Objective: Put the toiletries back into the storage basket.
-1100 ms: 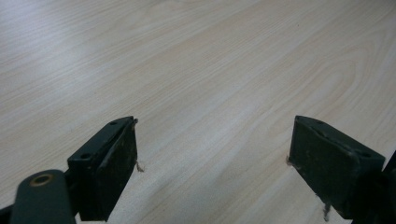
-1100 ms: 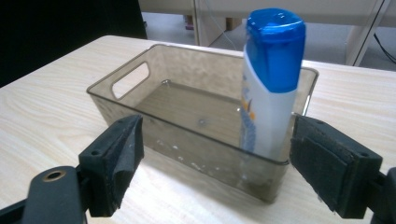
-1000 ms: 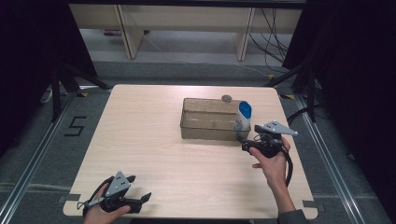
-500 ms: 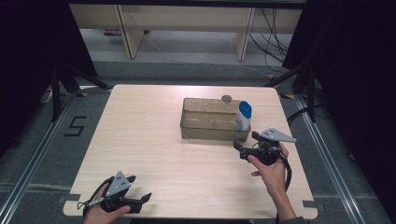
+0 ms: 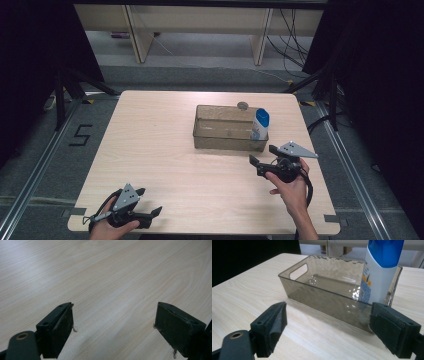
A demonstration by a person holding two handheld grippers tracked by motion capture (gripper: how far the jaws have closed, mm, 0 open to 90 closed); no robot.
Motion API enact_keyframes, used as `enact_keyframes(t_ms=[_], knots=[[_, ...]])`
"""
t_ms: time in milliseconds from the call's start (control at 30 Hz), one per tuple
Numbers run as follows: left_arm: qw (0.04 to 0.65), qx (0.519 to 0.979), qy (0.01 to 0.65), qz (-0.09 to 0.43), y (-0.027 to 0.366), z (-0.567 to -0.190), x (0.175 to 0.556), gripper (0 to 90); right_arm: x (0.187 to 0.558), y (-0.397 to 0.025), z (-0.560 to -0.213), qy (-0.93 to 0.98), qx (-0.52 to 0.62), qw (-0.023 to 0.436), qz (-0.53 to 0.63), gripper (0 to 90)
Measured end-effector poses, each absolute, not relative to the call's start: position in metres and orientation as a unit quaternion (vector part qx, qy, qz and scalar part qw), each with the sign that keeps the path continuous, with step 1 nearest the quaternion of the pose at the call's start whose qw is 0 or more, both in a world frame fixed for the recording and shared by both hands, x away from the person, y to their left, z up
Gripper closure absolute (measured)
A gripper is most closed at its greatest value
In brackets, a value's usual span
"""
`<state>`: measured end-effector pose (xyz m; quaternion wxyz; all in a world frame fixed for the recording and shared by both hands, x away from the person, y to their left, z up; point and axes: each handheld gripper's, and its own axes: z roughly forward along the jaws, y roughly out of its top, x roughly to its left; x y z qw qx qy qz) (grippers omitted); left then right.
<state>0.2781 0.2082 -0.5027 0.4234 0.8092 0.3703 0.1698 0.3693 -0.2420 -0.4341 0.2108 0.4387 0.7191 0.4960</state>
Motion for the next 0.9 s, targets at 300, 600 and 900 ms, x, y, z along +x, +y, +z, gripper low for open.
enact_keyframes(t_ms=[300, 600, 900], knots=[[0.421, 0.811, 0.371, 0.168, 0.208, -0.502, 0.278, 14.8, 0.360, -0.242, -0.441, 0.724, 0.434, 0.199, 0.497, 15.9], [0.420, 0.811, 0.371, 0.169, 0.208, -0.502, 0.278, 14.8, 0.352, -0.240, -0.446, 0.730, 0.430, 0.196, 0.494, 15.9], [0.420, 0.811, 0.371, 0.169, 0.208, -0.502, 0.278, 14.8, 0.343, -0.239, -0.450, 0.727, 0.435, 0.188, 0.497, 16.0]])
